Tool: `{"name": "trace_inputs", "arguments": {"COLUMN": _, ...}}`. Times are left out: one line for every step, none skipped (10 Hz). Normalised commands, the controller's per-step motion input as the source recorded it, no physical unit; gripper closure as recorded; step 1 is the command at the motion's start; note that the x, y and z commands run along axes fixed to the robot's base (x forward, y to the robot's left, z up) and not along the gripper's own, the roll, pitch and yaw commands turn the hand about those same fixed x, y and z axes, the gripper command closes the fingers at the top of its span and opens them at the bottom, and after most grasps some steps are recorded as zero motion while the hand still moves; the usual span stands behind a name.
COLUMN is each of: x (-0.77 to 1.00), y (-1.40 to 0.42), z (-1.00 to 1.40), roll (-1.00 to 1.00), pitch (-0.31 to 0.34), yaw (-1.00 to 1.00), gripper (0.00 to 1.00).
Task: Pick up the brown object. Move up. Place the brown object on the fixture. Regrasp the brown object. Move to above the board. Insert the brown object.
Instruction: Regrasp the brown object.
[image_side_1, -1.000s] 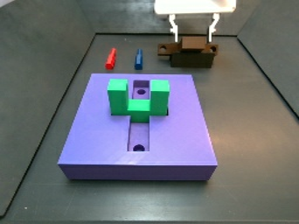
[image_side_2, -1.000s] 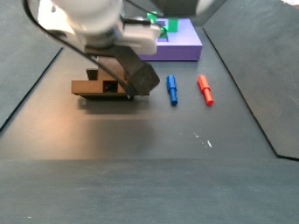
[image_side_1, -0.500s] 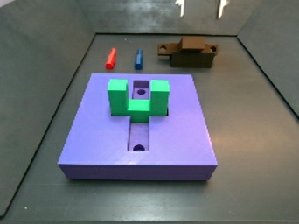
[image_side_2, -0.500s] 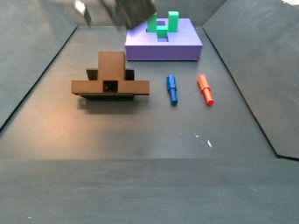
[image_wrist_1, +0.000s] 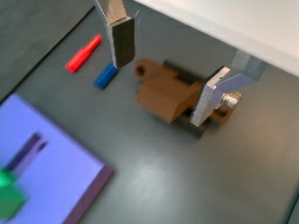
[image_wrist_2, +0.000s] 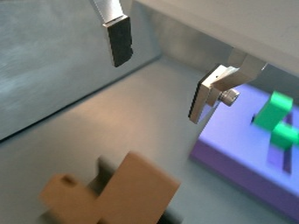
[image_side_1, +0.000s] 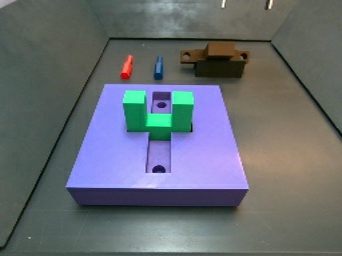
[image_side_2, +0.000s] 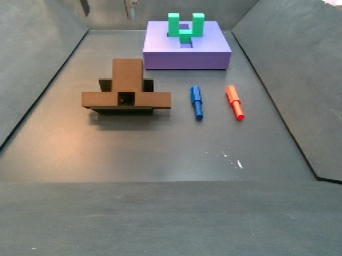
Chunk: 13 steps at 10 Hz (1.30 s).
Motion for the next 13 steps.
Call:
{"name": "trace_inputs", "arguments": {"x": 0.0, "y": 0.08, "z": 0.0, "roll": 1.0, "pitch": 0.309, "yaw": 0.22, "gripper": 0.0}}
{"name": "trace_inputs", "arguments": {"x": 0.0, "y": 0.0, "z": -0.05, "roll": 1.0, "pitch": 0.303, "yaw": 0.5, "gripper": 0.0}}
{"name": "trace_inputs", "arguments": {"x": -0.05, "y": 0.0, "z": -0.12, "roll": 1.0, "pitch": 0.183, "yaw": 0.58, "gripper": 0.0}}
{"name": "trace_inputs", "arguments": {"x": 0.0, "y": 0.0, "z": -0.01, "roll": 1.0, "pitch": 0.157, "yaw": 0.46, "gripper": 0.0}}
{"name": "trace_inputs", "arguments": {"x": 0.0, "y": 0.0, "z": 0.0, "roll": 1.0, "pitch": 0.071, "yaw": 0.34, "gripper": 0.0}}
{"name": "trace_inputs", "arguments": {"x": 0.14, "y": 0.0, "z": 0.01, "roll": 1.0, "pitch": 0.0, "yaw": 0.18, "gripper": 0.0}}
{"name": "trace_inputs", "arguments": {"x": 0.3, "y": 0.0, "z": 0.03, "roll": 1.0, "pitch": -0.023, "yaw": 0.04, "gripper": 0.0}}
{"name": "trace_inputs", "arguments": {"x": 0.25, "y": 0.0, "z": 0.01, "roll": 1.0, "pitch": -0.003, "yaw": 0.03, "gripper": 0.0}}
{"name": "trace_inputs", "arguments": {"x": 0.23, "y": 0.0, "z": 0.01, "roll": 1.0, "pitch": 0.0, "yaw": 0.03, "gripper": 0.0}}
{"name": "trace_inputs", "arguments": {"x": 0.22, "y": 0.0, "z": 0.01, "roll": 1.0, "pitch": 0.0, "yaw": 0.03, "gripper": 0.0}}
{"name": "trace_inputs", "arguments": {"x": 0.15, "y": 0.0, "z": 0.01, "roll": 1.0, "pitch": 0.0, "yaw": 0.06, "gripper": 0.0}}
{"name": "trace_inputs", "arguments": {"x": 0.0, "y": -0.05, "z": 0.0, "roll": 1.0, "pitch": 0.0, "yaw": 0.19, "gripper": 0.0}}
{"name": "trace_inputs", "arguments": {"x": 0.0, "y": -0.09, "z": -0.09, "roll": 1.0, "pitch": 0.0, "yaw": 0.19, "gripper": 0.0}}
